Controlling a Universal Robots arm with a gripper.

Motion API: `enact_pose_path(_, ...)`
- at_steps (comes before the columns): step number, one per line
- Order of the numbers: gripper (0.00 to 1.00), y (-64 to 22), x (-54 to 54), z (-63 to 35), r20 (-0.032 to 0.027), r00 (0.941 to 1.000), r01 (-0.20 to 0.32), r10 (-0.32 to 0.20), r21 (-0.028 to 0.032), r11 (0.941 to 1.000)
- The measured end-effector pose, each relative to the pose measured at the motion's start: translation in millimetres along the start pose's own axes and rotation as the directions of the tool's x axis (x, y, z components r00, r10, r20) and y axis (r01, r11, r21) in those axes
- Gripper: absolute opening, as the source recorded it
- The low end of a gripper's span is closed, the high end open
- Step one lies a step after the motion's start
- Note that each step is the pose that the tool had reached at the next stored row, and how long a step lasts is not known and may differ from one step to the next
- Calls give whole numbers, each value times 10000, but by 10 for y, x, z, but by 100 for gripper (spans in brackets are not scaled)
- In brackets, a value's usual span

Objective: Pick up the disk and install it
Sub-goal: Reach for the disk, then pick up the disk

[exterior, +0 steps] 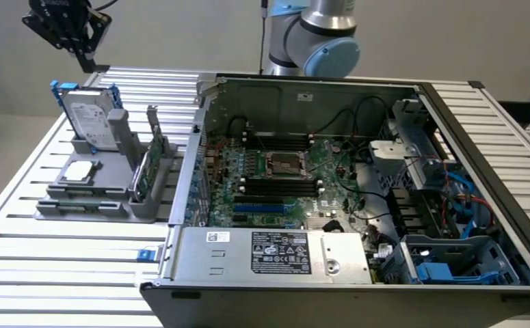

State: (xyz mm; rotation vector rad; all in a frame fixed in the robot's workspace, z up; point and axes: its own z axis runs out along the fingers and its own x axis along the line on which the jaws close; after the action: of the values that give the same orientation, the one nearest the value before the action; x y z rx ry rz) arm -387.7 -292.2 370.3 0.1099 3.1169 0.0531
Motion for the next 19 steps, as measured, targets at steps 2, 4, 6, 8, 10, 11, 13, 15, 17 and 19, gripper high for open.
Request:
enact_pose_path(2,11,23,92,13,1,10000,-1,1,16,10000)
enact_pose_path(4,11,43,184,25,2,10000,0,0,30,10000)
enact_pose_path(6,11,63,276,32,-5,10000,0,0,44,10000)
enact_pose_path(8,11,77,359,37,-37,10000,-1,1,57,10000)
enact_pose_path(10,11,80,400,37,-75,10000,-2,3,66,10000)
enact_pose_path(11,11,80,400,37,-78,10000,3,-2,79,10000)
enact_pose_path(13,11,80,400,37,-77,10000,3,-2,80,10000)
enact_pose_path(15,11,80,401,37,-77,10000,2,-1,80,10000)
enact_pose_path(17,11,80,401,37,-77,10000,1,-1,80,10000)
enact_pose_path(19,11,80,401,37,-77,10000,2,-1,80,10000)
